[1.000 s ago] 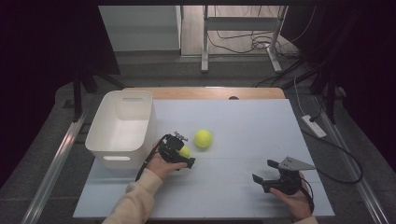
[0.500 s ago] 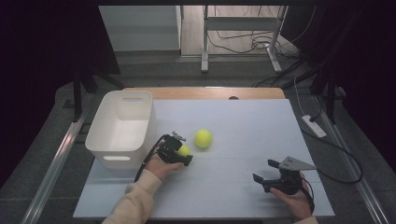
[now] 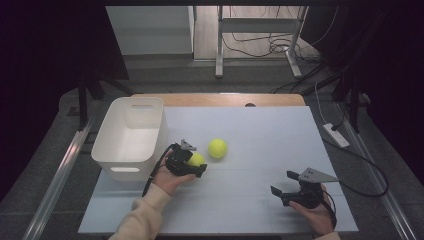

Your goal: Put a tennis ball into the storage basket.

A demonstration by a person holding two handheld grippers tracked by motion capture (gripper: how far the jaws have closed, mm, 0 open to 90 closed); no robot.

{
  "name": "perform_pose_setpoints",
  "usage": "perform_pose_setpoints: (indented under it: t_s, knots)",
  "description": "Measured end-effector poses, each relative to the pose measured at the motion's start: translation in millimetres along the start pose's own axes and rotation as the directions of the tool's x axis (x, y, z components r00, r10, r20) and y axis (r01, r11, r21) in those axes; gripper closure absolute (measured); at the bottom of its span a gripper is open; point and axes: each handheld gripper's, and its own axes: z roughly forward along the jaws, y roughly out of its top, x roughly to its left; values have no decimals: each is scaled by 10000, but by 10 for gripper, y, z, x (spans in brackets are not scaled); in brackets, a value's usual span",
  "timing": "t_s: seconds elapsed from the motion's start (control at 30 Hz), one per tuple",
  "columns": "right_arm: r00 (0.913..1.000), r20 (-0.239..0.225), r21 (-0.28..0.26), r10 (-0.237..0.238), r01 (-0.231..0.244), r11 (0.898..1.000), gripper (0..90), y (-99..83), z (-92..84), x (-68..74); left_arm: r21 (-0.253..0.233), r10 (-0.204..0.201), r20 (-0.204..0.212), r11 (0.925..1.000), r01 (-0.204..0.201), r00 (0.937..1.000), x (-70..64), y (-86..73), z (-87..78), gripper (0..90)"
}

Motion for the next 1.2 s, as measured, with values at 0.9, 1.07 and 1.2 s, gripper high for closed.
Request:
perform_pose_setpoints:
  t_s: [0.9,1.07,1.2]
  knots:
    - [9999,49,3,97,-97,10000,110,-1,-1,-10,-1765,41,577,9843,61,9983,-14,-26,-263,264]
    - [9999,51,-10,106,-106,9999,110,-1,-5,-11,-2007,27,718,9796,118,9974,-7,-31,-304,264]
    - [9999,78,-10,95,-95,10000,110,-1,-4,-12,-2118,36,728,9772,120,9973,1,-37,-330,264]
